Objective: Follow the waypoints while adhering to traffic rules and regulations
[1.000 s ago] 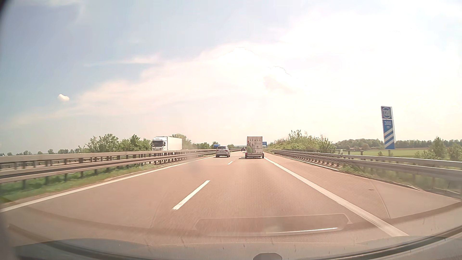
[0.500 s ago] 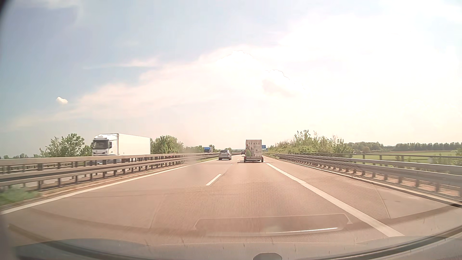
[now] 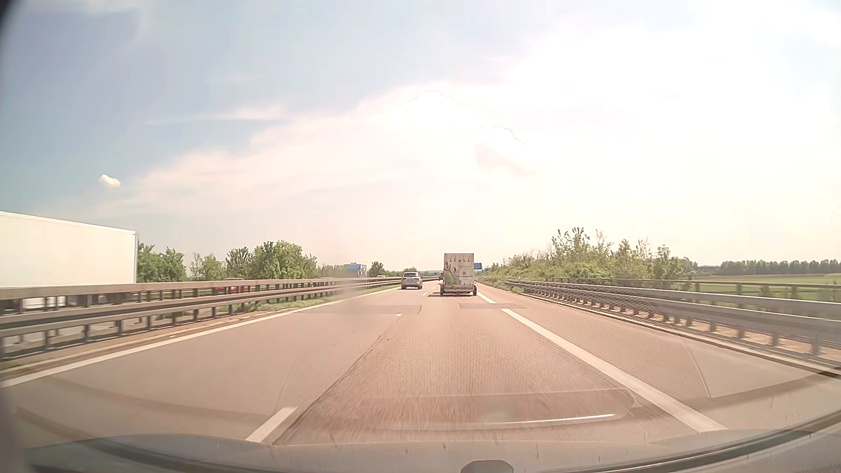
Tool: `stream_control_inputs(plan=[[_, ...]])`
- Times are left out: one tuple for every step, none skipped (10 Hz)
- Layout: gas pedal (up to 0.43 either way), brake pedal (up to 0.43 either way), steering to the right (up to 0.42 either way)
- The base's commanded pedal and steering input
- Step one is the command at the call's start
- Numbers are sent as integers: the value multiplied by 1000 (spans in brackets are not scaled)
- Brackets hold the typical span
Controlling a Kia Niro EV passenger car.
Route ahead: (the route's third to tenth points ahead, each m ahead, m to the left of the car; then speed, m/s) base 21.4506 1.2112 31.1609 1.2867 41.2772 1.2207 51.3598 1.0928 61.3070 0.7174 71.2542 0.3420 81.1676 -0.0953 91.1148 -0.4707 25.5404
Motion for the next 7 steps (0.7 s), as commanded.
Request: stream_control_inputs(plan=[[130,0,1],[130,0,0],[130,0,0],[130,0,1],[130,0,1],[130,0,0],[130,0,0]])
